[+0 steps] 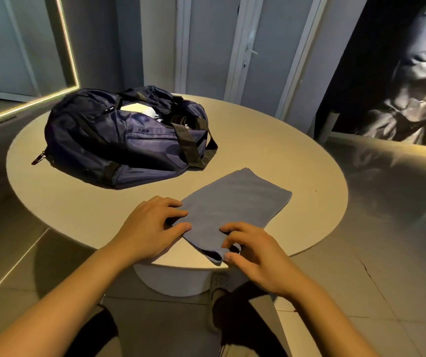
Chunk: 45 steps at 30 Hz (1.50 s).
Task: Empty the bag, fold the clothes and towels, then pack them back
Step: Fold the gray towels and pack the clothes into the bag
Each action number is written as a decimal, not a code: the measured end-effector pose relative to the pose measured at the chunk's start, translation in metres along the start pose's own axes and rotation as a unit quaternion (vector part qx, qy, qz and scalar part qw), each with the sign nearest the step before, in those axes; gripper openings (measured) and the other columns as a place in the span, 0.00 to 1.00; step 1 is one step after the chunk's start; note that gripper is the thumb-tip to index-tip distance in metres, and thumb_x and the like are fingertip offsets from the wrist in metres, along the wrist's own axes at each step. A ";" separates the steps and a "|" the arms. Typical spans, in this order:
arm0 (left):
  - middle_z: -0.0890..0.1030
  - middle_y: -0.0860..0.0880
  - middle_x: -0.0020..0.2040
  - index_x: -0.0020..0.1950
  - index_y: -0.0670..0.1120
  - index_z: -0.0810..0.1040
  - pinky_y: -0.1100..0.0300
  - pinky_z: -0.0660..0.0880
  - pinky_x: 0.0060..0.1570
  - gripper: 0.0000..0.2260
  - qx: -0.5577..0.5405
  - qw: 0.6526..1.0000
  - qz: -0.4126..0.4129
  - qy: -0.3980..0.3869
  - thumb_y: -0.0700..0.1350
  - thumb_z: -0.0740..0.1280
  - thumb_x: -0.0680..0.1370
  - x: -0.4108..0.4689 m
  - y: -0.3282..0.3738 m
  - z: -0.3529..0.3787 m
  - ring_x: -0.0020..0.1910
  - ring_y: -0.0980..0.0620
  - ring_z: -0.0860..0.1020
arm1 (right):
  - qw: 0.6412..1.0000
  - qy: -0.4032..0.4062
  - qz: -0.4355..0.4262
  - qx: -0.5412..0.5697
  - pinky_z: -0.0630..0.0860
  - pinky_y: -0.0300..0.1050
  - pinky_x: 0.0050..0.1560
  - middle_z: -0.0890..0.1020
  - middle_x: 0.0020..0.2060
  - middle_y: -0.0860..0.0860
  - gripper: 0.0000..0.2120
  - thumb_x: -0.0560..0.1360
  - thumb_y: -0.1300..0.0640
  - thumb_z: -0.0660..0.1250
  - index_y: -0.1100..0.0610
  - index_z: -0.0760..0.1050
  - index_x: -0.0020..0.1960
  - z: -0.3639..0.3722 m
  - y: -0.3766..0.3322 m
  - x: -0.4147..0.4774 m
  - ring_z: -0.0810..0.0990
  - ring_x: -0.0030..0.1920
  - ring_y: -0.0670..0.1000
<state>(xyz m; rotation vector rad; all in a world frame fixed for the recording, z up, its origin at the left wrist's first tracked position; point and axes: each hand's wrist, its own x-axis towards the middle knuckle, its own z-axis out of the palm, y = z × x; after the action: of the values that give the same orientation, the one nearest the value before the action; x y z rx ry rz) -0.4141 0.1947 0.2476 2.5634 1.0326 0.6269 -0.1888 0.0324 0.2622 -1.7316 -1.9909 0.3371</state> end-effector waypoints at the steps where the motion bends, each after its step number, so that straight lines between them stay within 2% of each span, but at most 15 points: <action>1: 0.78 0.56 0.68 0.66 0.57 0.82 0.56 0.73 0.62 0.33 -0.010 1.000 -0.005 0.001 0.73 0.54 0.73 -0.002 0.002 -0.002 0.65 0.57 0.74 | 1.000 0.008 -0.002 -0.002 0.73 0.48 0.64 0.75 0.66 0.38 0.07 0.80 0.43 0.63 0.44 0.77 0.52 0.002 -0.001 -0.002 0.73 0.64 0.42; 4: 0.77 0.58 0.70 0.66 0.59 0.81 0.54 0.71 0.64 0.39 -0.031 0.999 -0.018 -0.012 0.80 0.51 0.70 -0.009 0.005 -0.011 0.66 0.57 0.72 | 0.991 0.057 0.030 0.118 0.76 0.43 0.49 0.81 0.50 0.41 0.06 0.83 0.50 0.62 0.49 0.76 0.51 0.002 -0.008 -0.007 0.79 0.49 0.45; 7: 0.72 0.62 0.71 0.68 0.63 0.78 0.54 0.68 0.68 0.40 -0.034 0.997 -0.009 -0.070 0.83 0.55 0.65 -0.013 0.007 -0.021 0.68 0.59 0.69 | 0.962 0.122 0.097 0.226 0.69 0.37 0.37 0.76 0.34 0.43 0.07 0.84 0.55 0.61 0.53 0.74 0.48 -0.004 -0.010 -0.006 0.72 0.35 0.43; 12: 0.78 0.62 0.65 0.65 0.58 0.82 0.52 0.76 0.66 0.31 -0.131 0.991 0.007 -0.037 0.74 0.69 0.68 -0.012 0.010 -0.021 0.63 0.63 0.74 | 0.906 0.178 0.188 0.335 0.76 0.53 0.42 0.81 0.43 0.62 0.13 0.82 0.45 0.63 0.54 0.76 0.50 -0.016 -0.005 -0.002 0.80 0.42 0.62; 14: 0.83 0.59 0.60 0.62 0.56 0.83 0.49 0.79 0.61 0.16 -0.218 0.976 0.000 -0.022 0.57 0.74 0.75 -0.004 0.019 -0.028 0.59 0.58 0.79 | 0.888 0.188 0.191 0.375 0.76 0.44 0.42 0.82 0.41 0.57 0.14 0.81 0.47 0.64 0.59 0.75 0.49 -0.024 -0.003 -0.001 0.81 0.41 0.52; 16: 0.85 0.52 0.53 0.58 0.52 0.85 0.49 0.81 0.56 0.08 -0.271 0.962 0.007 -0.014 0.46 0.72 0.80 0.009 0.032 -0.039 0.54 0.51 0.82 | 0.864 0.202 0.187 0.422 0.78 0.46 0.45 0.83 0.40 0.52 0.17 0.77 0.46 0.63 0.61 0.75 0.49 -0.033 0.001 0.000 0.82 0.42 0.49; 19: 0.86 0.50 0.50 0.56 0.50 0.84 0.58 0.81 0.52 0.07 -0.347 0.938 0.000 0.003 0.42 0.69 0.81 0.035 0.055 -0.048 0.51 0.52 0.84 | 0.835 0.223 0.188 0.466 0.81 0.57 0.52 0.83 0.45 0.61 0.25 0.79 0.42 0.65 0.67 0.76 0.55 -0.042 0.007 0.002 0.82 0.46 0.63; 22: 0.87 0.50 0.50 0.56 0.47 0.84 0.55 0.82 0.54 0.06 -0.376 0.925 -0.049 0.012 0.45 0.69 0.81 0.069 0.068 -0.041 0.52 0.51 0.85 | 0.851 0.221 0.179 0.442 0.82 0.47 0.42 0.74 0.37 0.67 0.24 0.75 0.43 0.74 0.65 0.74 0.51 -0.057 0.015 0.006 0.74 0.39 0.68; 24: 0.87 0.47 0.49 0.56 0.42 0.83 0.48 0.82 0.54 0.10 -0.367 0.928 -0.063 0.015 0.48 0.69 0.81 0.090 0.072 -0.034 0.51 0.48 0.85 | 0.859 0.216 0.183 0.427 0.81 0.41 0.37 0.75 0.36 0.67 0.14 0.77 0.55 0.73 0.67 0.76 0.50 -0.067 0.022 0.011 0.76 0.37 0.64; 26: 0.86 0.45 0.48 0.54 0.39 0.82 0.45 0.82 0.52 0.14 -0.356 0.932 -0.068 0.019 0.50 0.70 0.81 0.110 0.074 -0.026 0.48 0.46 0.85 | 0.859 0.233 0.207 0.406 0.81 0.40 0.35 0.79 0.42 0.69 0.11 0.79 0.58 0.70 0.66 0.80 0.52 -0.074 0.033 0.022 0.81 0.39 0.60; 28: 0.86 0.46 0.45 0.50 0.41 0.83 0.50 0.81 0.47 0.13 -0.343 0.936 -0.074 0.027 0.51 0.69 0.81 0.126 0.075 -0.016 0.45 0.47 0.84 | 0.856 0.245 0.226 0.395 0.79 0.38 0.33 0.84 0.41 0.61 0.08 0.81 0.57 0.67 0.61 0.82 0.52 -0.079 0.042 0.036 0.83 0.36 0.52; 32: 0.81 0.38 0.39 0.43 0.36 0.78 0.45 0.74 0.39 0.21 -0.305 0.945 -0.110 0.036 0.55 0.69 0.81 0.154 0.061 0.016 0.39 0.36 0.79 | 0.871 0.232 0.279 0.330 0.75 0.46 0.30 0.81 0.39 0.66 0.13 0.82 0.56 0.63 0.67 0.78 0.50 -0.073 0.078 0.066 0.77 0.31 0.54; 38: 0.69 0.44 0.33 0.38 0.43 0.68 0.51 0.62 0.35 0.18 -0.184 0.973 -0.139 -0.012 0.53 0.68 0.80 0.171 0.041 0.052 0.32 0.47 0.68 | 0.884 0.245 0.322 0.233 0.74 0.49 0.35 0.83 0.36 0.56 0.13 0.81 0.52 0.63 0.60 0.78 0.44 -0.046 0.112 0.076 0.81 0.37 0.59; 41: 0.79 0.46 0.39 0.45 0.44 0.76 0.48 0.72 0.39 0.15 -0.082 0.989 -0.125 0.015 0.56 0.66 0.81 0.168 0.042 0.060 0.40 0.46 0.77 | 0.868 0.270 0.336 0.245 0.70 0.47 0.32 0.80 0.31 0.57 0.14 0.79 0.54 0.65 0.62 0.75 0.40 -0.039 0.114 0.074 0.74 0.30 0.54; 45: 0.82 0.47 0.54 0.60 0.50 0.74 0.53 0.72 0.43 0.16 0.015 0.995 -0.102 0.011 0.61 0.62 0.82 0.165 0.051 0.065 0.52 0.43 0.79 | 0.871 0.314 0.327 0.192 0.66 0.42 0.31 0.76 0.31 0.50 0.12 0.78 0.56 0.66 0.58 0.72 0.37 -0.036 0.107 0.069 0.70 0.29 0.48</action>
<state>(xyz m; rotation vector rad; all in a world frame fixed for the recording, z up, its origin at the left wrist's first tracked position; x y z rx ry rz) -0.2458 0.2694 0.2605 2.4394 1.2987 0.5888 -0.0851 0.1141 0.2549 -1.8746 -0.7868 0.3025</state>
